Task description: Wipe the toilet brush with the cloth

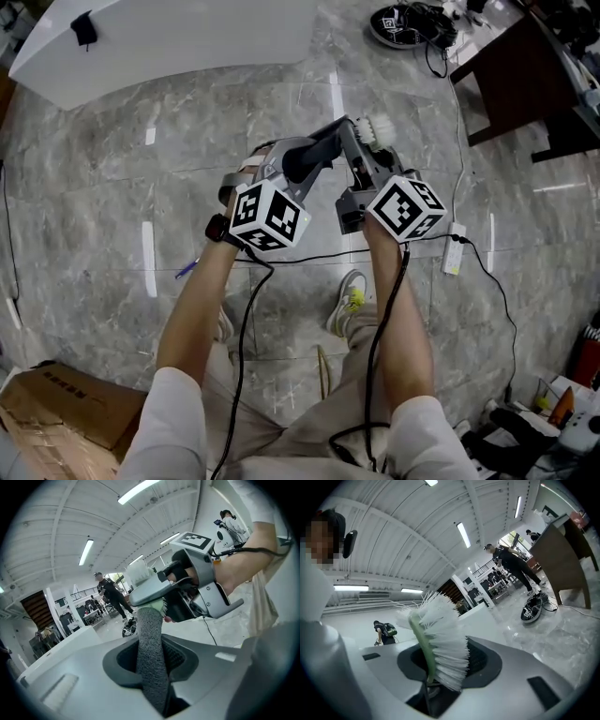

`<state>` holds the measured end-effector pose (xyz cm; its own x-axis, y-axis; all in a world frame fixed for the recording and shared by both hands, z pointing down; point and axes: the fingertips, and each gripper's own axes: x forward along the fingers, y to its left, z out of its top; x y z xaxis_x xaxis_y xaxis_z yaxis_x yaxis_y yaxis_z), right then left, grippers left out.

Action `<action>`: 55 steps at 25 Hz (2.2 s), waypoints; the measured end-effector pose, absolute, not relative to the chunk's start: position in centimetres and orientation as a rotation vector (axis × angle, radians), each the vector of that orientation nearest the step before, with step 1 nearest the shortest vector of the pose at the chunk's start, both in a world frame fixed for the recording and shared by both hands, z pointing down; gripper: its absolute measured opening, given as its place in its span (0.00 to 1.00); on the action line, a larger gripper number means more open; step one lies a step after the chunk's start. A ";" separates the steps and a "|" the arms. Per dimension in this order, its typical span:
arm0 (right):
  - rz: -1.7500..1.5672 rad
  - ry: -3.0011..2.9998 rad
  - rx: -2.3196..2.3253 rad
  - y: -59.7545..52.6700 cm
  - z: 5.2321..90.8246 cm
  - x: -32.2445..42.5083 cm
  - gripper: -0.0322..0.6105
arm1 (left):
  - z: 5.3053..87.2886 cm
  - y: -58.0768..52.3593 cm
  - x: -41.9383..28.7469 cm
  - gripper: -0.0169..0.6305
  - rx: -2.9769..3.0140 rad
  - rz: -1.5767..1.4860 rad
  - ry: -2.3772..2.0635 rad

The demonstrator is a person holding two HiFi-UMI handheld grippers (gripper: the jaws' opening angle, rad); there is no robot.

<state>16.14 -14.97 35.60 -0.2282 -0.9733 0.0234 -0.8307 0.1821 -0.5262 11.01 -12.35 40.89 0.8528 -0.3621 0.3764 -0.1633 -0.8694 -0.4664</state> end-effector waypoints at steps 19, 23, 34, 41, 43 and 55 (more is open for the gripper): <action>-0.585 2.015 -1.796 -14.3 34.8 18.1 0.26 | 40.7 -12.8 11.1 0.15 -2.524 -0.645 0.435; -0.604 1.985 -1.796 -14.1 34.7 18.6 0.26 | 40.6 -12.9 10.9 0.15 -2.493 -0.639 0.447; -0.621 1.970 -1.816 -13.9 34.8 19.9 0.27 | 41.6 -12.4 10.6 0.16 -2.731 -0.647 0.315; -0.626 1.932 -1.817 -13.8 34.8 20.9 0.27 | 41.9 -12.8 10.1 0.17 -2.694 -0.661 0.334; -0.625 1.925 -1.816 -13.7 34.7 21.1 0.27 | 42.0 -12.9 9.8 0.17 -2.698 -0.663 0.335; -0.654 1.857 -1.783 -13.1 34.6 23.5 0.27 | 42.4 -13.0 9.3 0.18 -2.693 -0.669 0.320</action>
<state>23.50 -13.10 34.56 -0.0353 -0.9993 -0.0146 -0.7698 0.0365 -0.6372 9.28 -13.00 42.38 0.8631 -0.2961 0.4091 -0.1325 -0.9145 -0.3823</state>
